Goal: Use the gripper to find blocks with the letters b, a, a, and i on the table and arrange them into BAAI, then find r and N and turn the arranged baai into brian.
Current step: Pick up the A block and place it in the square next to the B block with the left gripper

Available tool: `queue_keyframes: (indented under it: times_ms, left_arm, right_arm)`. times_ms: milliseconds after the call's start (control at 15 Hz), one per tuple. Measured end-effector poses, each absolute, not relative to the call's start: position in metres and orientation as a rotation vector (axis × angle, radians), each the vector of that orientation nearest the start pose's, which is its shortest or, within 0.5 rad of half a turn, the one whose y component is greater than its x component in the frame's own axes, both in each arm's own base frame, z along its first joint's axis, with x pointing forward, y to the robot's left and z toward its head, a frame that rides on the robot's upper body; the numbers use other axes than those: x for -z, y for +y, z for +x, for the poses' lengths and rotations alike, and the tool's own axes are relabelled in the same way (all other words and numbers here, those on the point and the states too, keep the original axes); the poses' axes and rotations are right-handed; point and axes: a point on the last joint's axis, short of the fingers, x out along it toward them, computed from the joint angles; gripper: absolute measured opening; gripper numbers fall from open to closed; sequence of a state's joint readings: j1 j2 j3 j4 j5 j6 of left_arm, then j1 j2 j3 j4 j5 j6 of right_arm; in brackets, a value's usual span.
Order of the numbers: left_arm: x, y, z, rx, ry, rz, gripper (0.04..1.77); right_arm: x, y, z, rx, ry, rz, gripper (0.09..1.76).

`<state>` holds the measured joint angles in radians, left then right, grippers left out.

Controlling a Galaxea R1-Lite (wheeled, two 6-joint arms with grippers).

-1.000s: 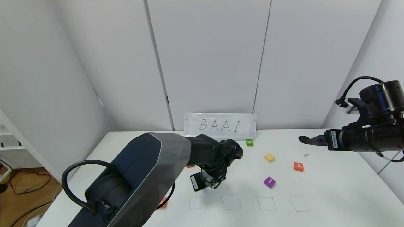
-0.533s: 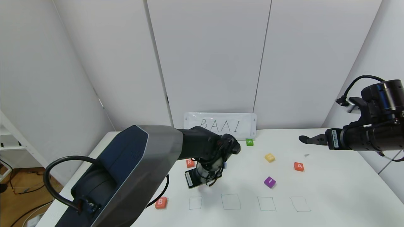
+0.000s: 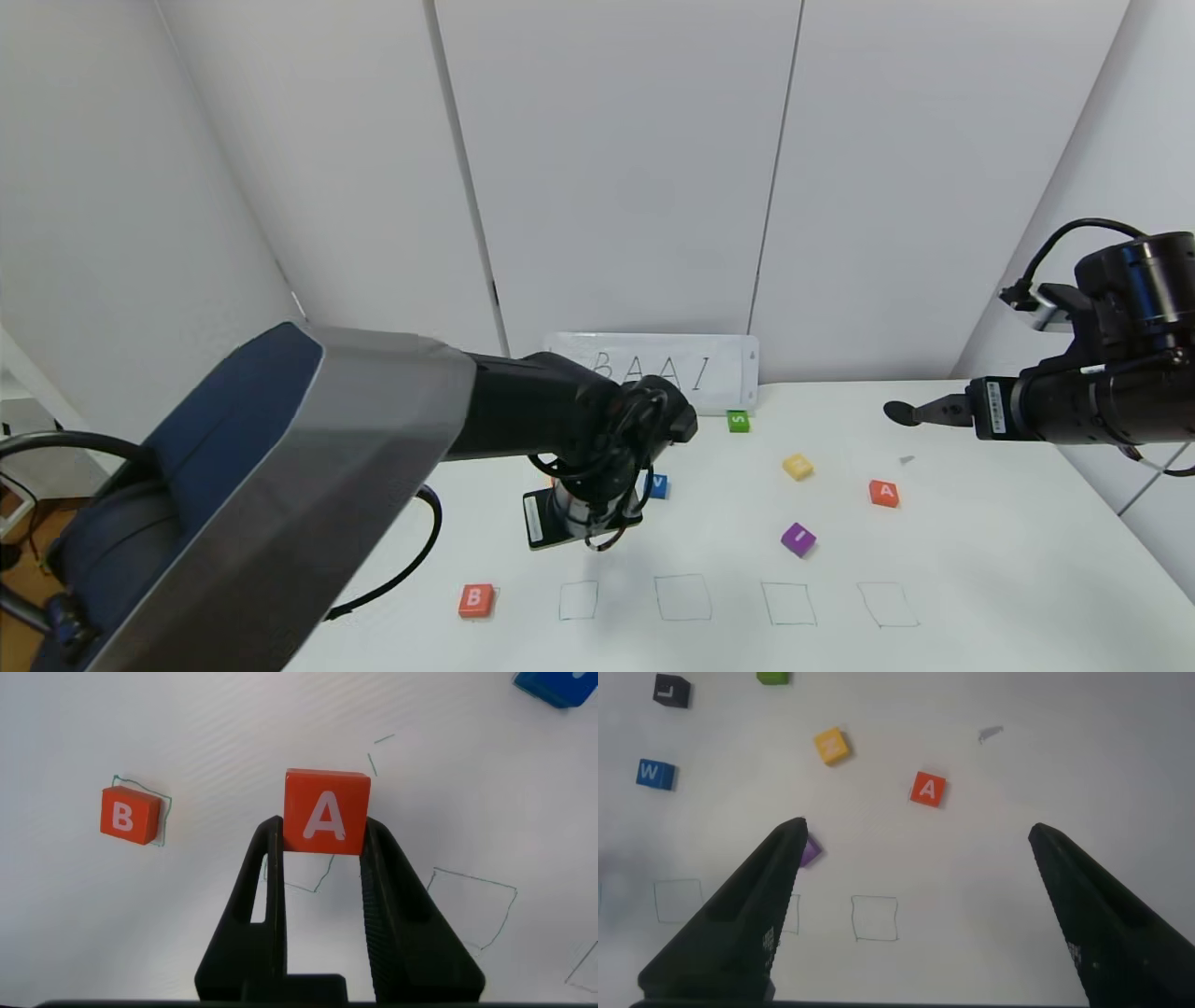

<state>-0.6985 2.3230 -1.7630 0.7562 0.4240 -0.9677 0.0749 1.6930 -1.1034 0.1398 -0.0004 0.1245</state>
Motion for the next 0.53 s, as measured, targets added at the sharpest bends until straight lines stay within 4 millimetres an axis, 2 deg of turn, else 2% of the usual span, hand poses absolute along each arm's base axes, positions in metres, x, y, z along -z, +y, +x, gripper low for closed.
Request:
queue_keyframes:
  times_ms: [267, 533]
  left_arm:
    - [-0.1, -0.247, 0.307, -0.17, 1.049, -0.106, 0.53]
    - [-0.104, -0.23, 0.286, -0.016, 1.145, -0.036, 0.53]
  right_arm:
    - [-0.195, 0.023, 0.299, -0.026, 0.731, 0.093, 1.71]
    - [-0.194, 0.026, 0.298, -0.035, 0.737, 0.09, 1.71]
